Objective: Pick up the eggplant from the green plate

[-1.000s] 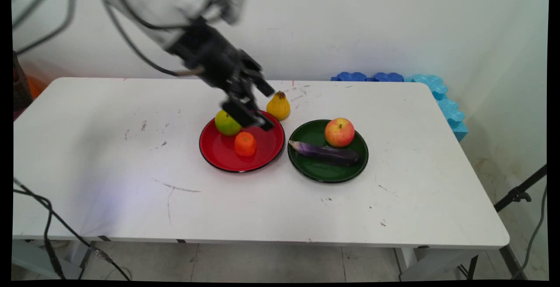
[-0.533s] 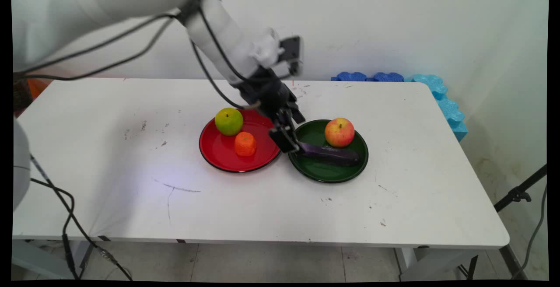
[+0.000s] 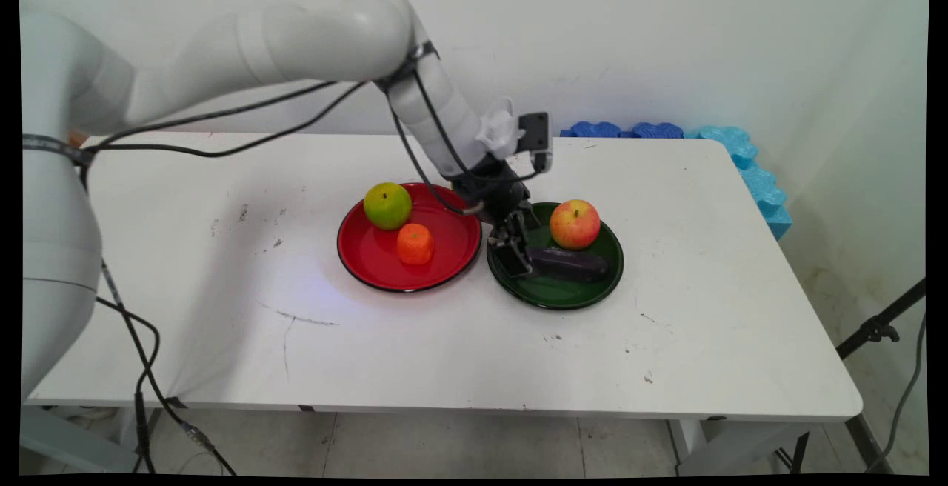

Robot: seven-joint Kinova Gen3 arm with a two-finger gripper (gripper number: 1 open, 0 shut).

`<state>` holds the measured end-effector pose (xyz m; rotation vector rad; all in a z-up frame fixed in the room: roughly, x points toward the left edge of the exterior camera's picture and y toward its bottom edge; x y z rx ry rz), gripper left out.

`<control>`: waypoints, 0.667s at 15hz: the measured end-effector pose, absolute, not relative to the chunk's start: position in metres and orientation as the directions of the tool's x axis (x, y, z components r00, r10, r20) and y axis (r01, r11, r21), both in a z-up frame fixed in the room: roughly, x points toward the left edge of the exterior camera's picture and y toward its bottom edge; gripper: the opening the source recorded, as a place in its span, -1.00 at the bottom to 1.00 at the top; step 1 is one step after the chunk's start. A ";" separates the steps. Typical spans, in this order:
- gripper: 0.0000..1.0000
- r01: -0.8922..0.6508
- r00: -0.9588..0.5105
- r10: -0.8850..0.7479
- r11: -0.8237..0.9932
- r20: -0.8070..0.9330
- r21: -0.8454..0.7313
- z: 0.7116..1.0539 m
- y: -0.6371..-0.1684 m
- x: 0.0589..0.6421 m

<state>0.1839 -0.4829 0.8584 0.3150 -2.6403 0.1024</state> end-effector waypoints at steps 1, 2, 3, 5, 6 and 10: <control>1.00 -0.236 -0.863 -0.200 0.972 0.464 -0.020 0.852 -0.488 0.181; 1.00 -0.233 -0.864 -0.198 0.972 0.462 -0.020 0.847 -0.491 0.180; 1.00 -0.230 -0.866 -0.194 0.973 0.460 -0.021 0.841 -0.495 0.177; 1.00 -0.218 -0.870 -0.185 0.976 0.457 -0.021 0.829 -0.504 0.172; 1.00 -0.215 -0.871 -0.182 0.976 0.457 -0.021 0.824 -0.507 0.170; -1.00 -0.203 -0.878 -0.169 0.979 0.448 -0.029 0.808 -0.519 0.166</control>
